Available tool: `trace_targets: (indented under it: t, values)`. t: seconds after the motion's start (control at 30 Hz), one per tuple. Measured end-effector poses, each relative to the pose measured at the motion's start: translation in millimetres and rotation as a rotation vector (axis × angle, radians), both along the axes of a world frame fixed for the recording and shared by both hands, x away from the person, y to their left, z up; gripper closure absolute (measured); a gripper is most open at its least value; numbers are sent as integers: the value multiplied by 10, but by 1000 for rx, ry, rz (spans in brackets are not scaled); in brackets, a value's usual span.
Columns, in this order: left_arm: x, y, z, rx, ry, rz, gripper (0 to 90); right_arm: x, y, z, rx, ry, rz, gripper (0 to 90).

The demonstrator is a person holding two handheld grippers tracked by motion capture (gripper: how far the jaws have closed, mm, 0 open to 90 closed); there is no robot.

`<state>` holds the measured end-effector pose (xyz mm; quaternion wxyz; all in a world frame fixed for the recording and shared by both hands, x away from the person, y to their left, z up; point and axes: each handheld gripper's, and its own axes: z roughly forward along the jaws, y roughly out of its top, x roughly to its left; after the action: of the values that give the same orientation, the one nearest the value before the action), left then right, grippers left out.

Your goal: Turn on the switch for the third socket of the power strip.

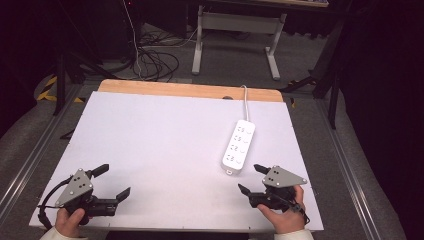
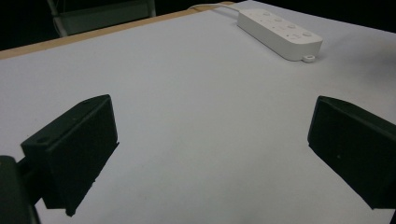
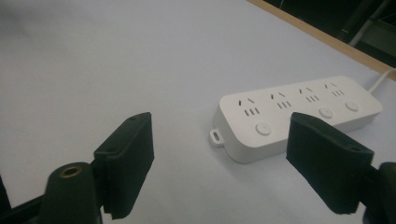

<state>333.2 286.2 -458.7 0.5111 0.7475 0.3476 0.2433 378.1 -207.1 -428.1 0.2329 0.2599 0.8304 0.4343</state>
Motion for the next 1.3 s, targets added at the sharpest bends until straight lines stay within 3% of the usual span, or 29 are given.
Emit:
trace_targets:
  t: [0.33,0.53,0.8,0.9,0.97,1.1,1.3]
  values:
    - [3,10,2,3,-1,1,20,83,67,180,-2,-11,13,256]
    - [4,-2,-6,-8,10,1,20,124,67,282,10,10,-1,274]
    - [3,13,0,-2,1,2,20,163,71,353,3,-17,12,297]
    - [-7,12,0,-5,0,5,20,203,91,406,-42,-49,15,315]
    - [-11,13,0,-5,0,5,20,229,96,437,-51,-51,29,384]
    - [-36,31,-1,-6,0,17,20,317,108,497,-62,-32,31,423]
    - [-65,57,-1,-1,0,30,20,500,104,580,-14,41,49,509]
